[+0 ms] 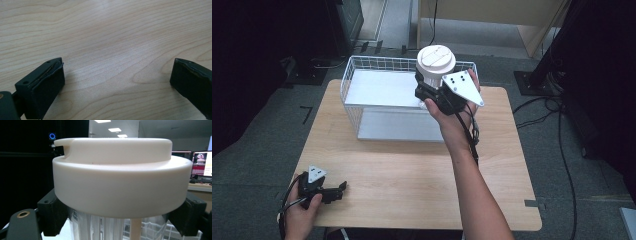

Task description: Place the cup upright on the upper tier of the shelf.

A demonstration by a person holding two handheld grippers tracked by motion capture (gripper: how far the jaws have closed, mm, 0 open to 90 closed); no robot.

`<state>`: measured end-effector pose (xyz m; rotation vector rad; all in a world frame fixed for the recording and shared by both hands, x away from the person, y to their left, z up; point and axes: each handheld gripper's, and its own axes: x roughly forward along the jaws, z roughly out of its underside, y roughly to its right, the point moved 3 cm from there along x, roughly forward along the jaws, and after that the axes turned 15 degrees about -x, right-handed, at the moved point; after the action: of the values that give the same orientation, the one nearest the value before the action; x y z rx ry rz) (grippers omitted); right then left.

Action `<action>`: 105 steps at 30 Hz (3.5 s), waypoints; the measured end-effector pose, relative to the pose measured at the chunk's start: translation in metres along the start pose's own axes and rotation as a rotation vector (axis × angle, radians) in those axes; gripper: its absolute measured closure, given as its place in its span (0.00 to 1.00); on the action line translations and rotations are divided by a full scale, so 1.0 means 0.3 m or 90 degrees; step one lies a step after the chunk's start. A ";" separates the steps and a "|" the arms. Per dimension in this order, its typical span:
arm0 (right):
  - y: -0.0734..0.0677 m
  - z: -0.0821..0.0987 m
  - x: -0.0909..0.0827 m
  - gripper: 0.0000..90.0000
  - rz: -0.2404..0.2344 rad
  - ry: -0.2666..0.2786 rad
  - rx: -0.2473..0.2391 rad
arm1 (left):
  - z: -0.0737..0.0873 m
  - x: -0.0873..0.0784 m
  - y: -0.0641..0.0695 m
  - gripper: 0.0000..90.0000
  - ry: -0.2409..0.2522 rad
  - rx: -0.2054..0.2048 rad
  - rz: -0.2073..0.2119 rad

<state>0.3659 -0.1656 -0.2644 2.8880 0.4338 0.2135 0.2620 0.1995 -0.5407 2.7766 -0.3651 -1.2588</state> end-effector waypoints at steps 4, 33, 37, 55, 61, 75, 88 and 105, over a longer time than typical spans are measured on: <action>0.000 0.001 0.038 0.17 0.002 -0.007 -0.004 | 0.000 0.000 0.000 0.00 0.000 0.000 0.000; 0.045 0.102 0.295 0.17 0.043 -0.101 0.001 | 0.002 -0.001 0.001 0.00 0.001 0.001 0.003; 0.060 0.106 0.287 0.16 0.038 -0.099 0.011 | 0.002 -0.001 0.001 0.00 0.001 0.002 0.002; 0.073 0.162 0.166 0.00 -0.030 -0.137 0.020 | 0.002 0.000 0.001 0.00 0.002 0.002 0.001; 0.081 0.215 0.079 0.00 -0.042 -0.138 0.013 | 0.001 -0.001 0.001 0.00 0.001 0.002 0.001; 0.134 0.365 -0.165 0.00 -0.054 -0.153 -0.001 | 0.002 0.000 0.001 0.00 0.002 0.001 0.001; 0.161 0.535 -0.339 0.00 -0.049 -0.198 0.019 | 0.002 0.000 0.002 0.00 0.002 0.000 0.002; 0.167 0.757 -0.515 0.00 -0.047 -0.281 0.052 | 0.002 -0.001 0.001 0.00 0.000 0.001 0.002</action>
<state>0.2729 -0.3019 -0.4894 2.8697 0.4705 -0.4555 0.2613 0.1992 -0.5409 2.7767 -0.3708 -1.2572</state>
